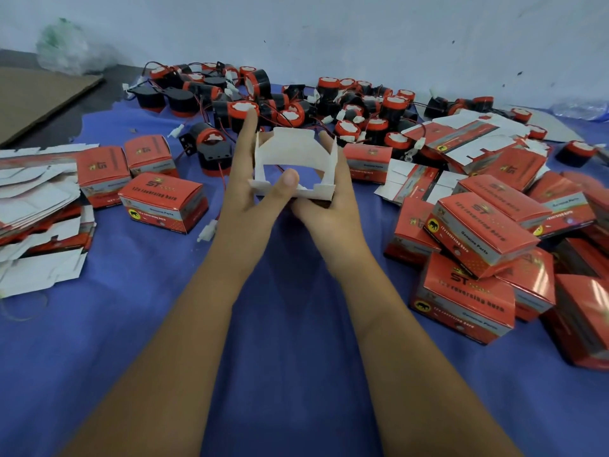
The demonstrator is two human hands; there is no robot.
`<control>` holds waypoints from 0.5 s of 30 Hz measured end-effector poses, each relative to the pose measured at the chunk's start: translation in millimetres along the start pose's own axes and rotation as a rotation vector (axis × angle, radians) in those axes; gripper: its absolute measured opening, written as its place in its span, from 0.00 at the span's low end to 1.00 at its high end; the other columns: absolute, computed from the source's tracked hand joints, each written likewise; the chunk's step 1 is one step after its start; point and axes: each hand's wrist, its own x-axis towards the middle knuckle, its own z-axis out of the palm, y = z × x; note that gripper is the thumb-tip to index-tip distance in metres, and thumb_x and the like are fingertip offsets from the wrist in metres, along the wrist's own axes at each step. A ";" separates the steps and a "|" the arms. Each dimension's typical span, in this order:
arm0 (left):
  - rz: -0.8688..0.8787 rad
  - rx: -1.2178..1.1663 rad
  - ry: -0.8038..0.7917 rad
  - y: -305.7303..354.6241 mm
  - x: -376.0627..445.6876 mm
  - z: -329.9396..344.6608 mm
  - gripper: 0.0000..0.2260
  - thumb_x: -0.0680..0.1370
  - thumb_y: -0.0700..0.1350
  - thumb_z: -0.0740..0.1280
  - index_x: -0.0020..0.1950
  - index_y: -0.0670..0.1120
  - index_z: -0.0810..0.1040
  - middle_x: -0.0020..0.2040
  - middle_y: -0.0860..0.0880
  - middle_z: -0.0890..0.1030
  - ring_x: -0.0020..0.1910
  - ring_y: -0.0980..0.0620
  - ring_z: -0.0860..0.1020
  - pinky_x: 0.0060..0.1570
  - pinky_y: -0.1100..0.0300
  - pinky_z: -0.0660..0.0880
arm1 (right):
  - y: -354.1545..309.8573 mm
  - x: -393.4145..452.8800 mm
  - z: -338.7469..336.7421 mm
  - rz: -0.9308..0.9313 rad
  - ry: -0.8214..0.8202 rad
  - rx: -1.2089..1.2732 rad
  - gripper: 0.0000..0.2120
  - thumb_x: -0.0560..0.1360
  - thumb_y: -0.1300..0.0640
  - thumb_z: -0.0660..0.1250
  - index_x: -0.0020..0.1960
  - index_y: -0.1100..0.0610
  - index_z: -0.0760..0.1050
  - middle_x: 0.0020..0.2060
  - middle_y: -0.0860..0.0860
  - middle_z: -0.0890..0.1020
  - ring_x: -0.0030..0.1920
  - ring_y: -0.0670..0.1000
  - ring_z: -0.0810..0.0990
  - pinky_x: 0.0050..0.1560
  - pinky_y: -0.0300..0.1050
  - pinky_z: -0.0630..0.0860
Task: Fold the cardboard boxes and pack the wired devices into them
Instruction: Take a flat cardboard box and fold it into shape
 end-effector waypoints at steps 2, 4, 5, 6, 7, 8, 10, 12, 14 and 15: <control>-0.068 -0.015 0.067 0.1 3.9 -0.2 0.30 0.78 0.50 0.65 0.78 0.48 0.59 0.75 0.51 0.68 0.73 0.54 0.69 0.69 0.52 0.71 | -2.6 -1.6 0.8 0.035 -0.063 0.158 0.33 0.72 0.59 0.66 0.76 0.50 0.62 0.71 0.50 0.71 0.68 0.49 0.73 0.67 0.50 0.73; -0.080 -0.001 0.136 0.2 3.4 -0.4 0.23 0.79 0.50 0.65 0.72 0.47 0.65 0.69 0.46 0.73 0.66 0.54 0.75 0.63 0.58 0.75 | -4.3 -1.2 2.8 0.054 -0.082 0.210 0.27 0.76 0.58 0.68 0.73 0.54 0.67 0.66 0.50 0.76 0.64 0.47 0.77 0.64 0.45 0.75; -0.071 0.002 0.159 0.0 3.2 -1.0 0.17 0.80 0.48 0.66 0.67 0.51 0.67 0.64 0.48 0.76 0.62 0.58 0.77 0.59 0.62 0.76 | -4.1 -0.2 3.7 0.055 -0.082 0.198 0.22 0.77 0.59 0.68 0.70 0.53 0.70 0.62 0.48 0.79 0.62 0.45 0.78 0.62 0.42 0.76; -0.062 0.005 0.176 -0.6 3.3 -2.1 0.12 0.80 0.47 0.66 0.62 0.54 0.69 0.59 0.52 0.77 0.57 0.63 0.78 0.55 0.65 0.75 | -3.7 0.7 4.3 0.047 -0.082 0.169 0.18 0.78 0.59 0.68 0.66 0.50 0.72 0.58 0.44 0.81 0.59 0.43 0.80 0.59 0.39 0.76; -0.057 0.017 0.190 -1.4 4.2 -3.5 0.09 0.81 0.45 0.66 0.58 0.55 0.70 0.55 0.55 0.78 0.52 0.65 0.78 0.51 0.67 0.75 | -2.6 1.5 4.1 0.037 -0.077 0.134 0.16 0.78 0.58 0.68 0.63 0.47 0.72 0.55 0.42 0.81 0.57 0.41 0.80 0.56 0.37 0.77; -0.064 0.020 0.199 -2.1 5.3 -4.7 0.07 0.82 0.44 0.65 0.55 0.55 0.71 0.52 0.56 0.78 0.49 0.66 0.78 0.49 0.68 0.75 | -1.5 2.0 3.6 0.034 -0.074 0.107 0.15 0.78 0.58 0.68 0.62 0.46 0.72 0.53 0.42 0.81 0.55 0.41 0.81 0.54 0.36 0.77; -0.101 -0.032 0.221 -4.5 7.3 -7.3 0.04 0.83 0.44 0.62 0.53 0.53 0.74 0.49 0.56 0.80 0.47 0.64 0.79 0.47 0.67 0.75 | 1.0 2.7 2.2 0.047 -0.064 0.083 0.14 0.79 0.57 0.67 0.63 0.48 0.72 0.55 0.44 0.81 0.55 0.42 0.80 0.54 0.37 0.77; -0.141 -0.103 0.265 -6.6 8.7 -8.6 0.07 0.85 0.44 0.59 0.54 0.52 0.77 0.47 0.58 0.82 0.46 0.63 0.79 0.46 0.66 0.75 | 3.5 3.6 1.7 0.088 -0.059 0.093 0.13 0.80 0.56 0.66 0.64 0.50 0.73 0.57 0.47 0.81 0.54 0.43 0.80 0.54 0.38 0.78; -0.194 -0.166 0.291 -6.9 9.4 -8.3 0.10 0.85 0.45 0.57 0.53 0.53 0.78 0.48 0.59 0.83 0.48 0.62 0.80 0.47 0.65 0.75 | 4.8 4.8 2.5 0.143 -0.057 0.138 0.12 0.80 0.55 0.65 0.63 0.51 0.73 0.56 0.48 0.81 0.52 0.43 0.80 0.49 0.36 0.78; -0.217 -0.189 0.292 -7.9 9.5 -8.0 0.11 0.85 0.46 0.57 0.54 0.53 0.79 0.49 0.58 0.83 0.49 0.60 0.80 0.47 0.63 0.76 | 6.1 5.5 2.7 0.163 -0.047 0.158 0.12 0.80 0.56 0.66 0.62 0.52 0.74 0.56 0.48 0.81 0.51 0.42 0.80 0.47 0.35 0.77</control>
